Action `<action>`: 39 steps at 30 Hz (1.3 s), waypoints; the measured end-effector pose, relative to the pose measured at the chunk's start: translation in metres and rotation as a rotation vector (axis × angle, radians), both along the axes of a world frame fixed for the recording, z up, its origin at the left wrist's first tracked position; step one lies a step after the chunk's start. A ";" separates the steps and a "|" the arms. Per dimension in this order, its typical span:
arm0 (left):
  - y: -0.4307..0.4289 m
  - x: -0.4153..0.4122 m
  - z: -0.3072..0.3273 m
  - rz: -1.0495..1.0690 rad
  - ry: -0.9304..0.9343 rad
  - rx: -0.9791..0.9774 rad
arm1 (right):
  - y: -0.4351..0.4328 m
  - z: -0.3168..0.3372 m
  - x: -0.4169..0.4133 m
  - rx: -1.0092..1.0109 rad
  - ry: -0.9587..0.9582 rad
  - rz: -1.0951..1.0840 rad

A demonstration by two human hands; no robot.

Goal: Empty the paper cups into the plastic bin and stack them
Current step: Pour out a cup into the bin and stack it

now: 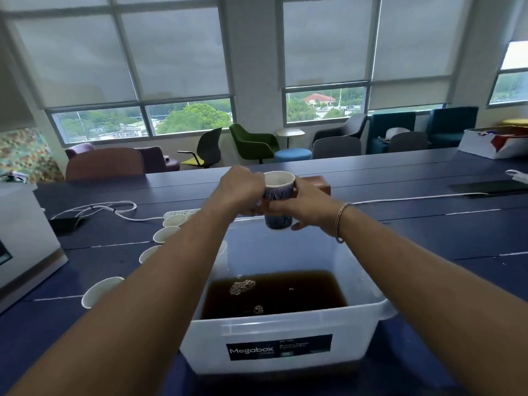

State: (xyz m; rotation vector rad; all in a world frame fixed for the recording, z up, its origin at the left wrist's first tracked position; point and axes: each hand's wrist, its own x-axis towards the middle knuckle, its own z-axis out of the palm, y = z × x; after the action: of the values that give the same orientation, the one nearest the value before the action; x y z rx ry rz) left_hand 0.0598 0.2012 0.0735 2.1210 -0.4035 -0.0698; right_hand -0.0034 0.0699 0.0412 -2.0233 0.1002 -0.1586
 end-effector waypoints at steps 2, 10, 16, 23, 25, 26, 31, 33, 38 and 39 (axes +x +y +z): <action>0.002 -0.009 -0.005 -0.010 0.015 -0.015 | 0.003 -0.012 -0.005 0.062 -0.050 -0.003; 0.018 -0.005 -0.038 0.007 -0.183 0.077 | -0.005 -0.029 -0.017 0.116 -0.108 -0.053; 0.037 0.012 -0.073 0.002 -0.241 0.443 | -0.008 -0.039 -0.017 -0.014 -0.096 -0.021; 0.043 0.013 -0.076 -0.026 -0.215 0.421 | -0.007 -0.044 -0.016 -0.270 -0.007 0.017; 0.044 0.013 -0.077 -0.034 -0.215 0.412 | -0.005 -0.045 -0.017 -0.333 0.027 0.032; 0.045 0.014 -0.078 -0.037 -0.212 0.411 | -0.003 -0.044 -0.018 -0.369 0.039 0.037; 0.047 0.013 -0.079 -0.037 -0.199 0.406 | 0.002 -0.037 -0.031 -0.633 0.063 0.035; 0.046 0.014 -0.081 -0.037 -0.200 0.402 | 0.003 -0.037 -0.033 -0.709 0.066 0.033; 0.047 0.013 -0.082 -0.035 -0.211 0.407 | 0.004 -0.042 -0.029 -0.821 0.067 0.030; 0.047 0.013 -0.081 -0.034 -0.213 0.407 | 0.003 -0.044 -0.027 -0.812 0.072 0.029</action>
State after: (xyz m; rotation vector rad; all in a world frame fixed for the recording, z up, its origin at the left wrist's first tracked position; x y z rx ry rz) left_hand 0.0725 0.2477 -0.0078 2.5337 -0.5910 0.0612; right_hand -0.0303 0.0734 -0.0028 -2.8402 0.0542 -0.1159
